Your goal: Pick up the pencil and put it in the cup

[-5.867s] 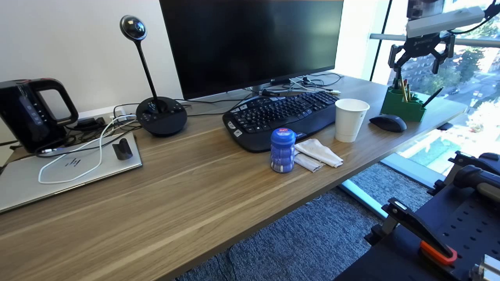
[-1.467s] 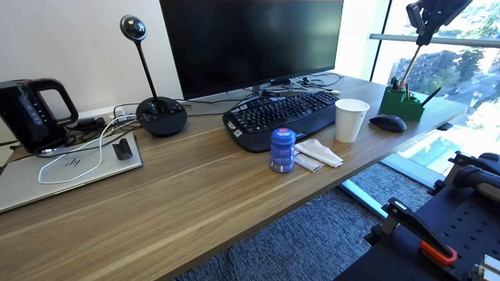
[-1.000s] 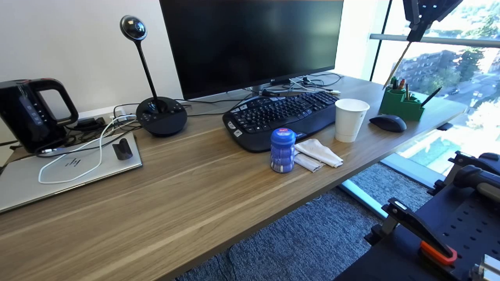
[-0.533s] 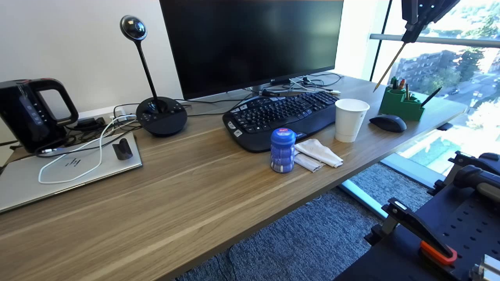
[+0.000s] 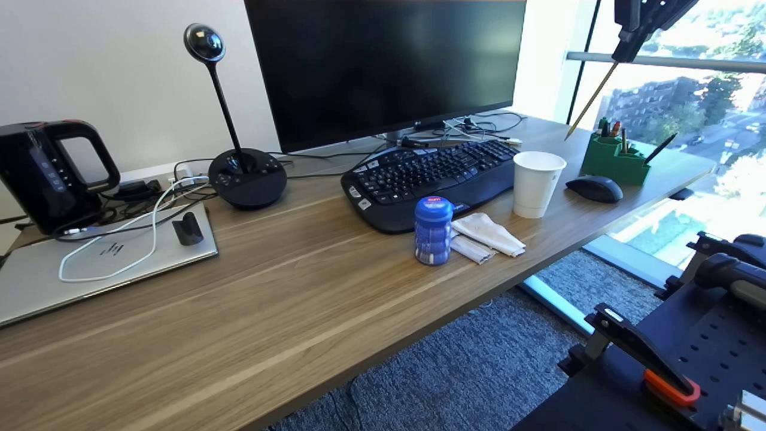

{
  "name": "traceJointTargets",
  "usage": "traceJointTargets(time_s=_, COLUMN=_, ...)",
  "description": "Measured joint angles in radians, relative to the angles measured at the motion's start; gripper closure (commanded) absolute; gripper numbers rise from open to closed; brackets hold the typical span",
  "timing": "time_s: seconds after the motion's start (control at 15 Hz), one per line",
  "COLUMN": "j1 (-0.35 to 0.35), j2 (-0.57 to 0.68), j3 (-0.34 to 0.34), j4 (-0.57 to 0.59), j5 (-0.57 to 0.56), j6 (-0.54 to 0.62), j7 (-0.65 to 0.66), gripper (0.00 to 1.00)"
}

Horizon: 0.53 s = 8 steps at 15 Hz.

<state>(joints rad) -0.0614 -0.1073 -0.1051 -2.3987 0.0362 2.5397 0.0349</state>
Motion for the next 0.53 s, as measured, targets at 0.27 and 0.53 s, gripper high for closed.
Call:
traceJointTargets(time_s=0.27, j1=0.02, j2=0.0, j3=0.023, j4=-0.014, j5=0.015, j6=0.0, j7=-0.006, gripper=0.98)
traceJointTargets(time_s=0.53, j1=0.031, j2=0.0, j3=0.047, j4=-0.025, j5=0.015, j6=0.001, j7=-0.006, gripper=0.98)
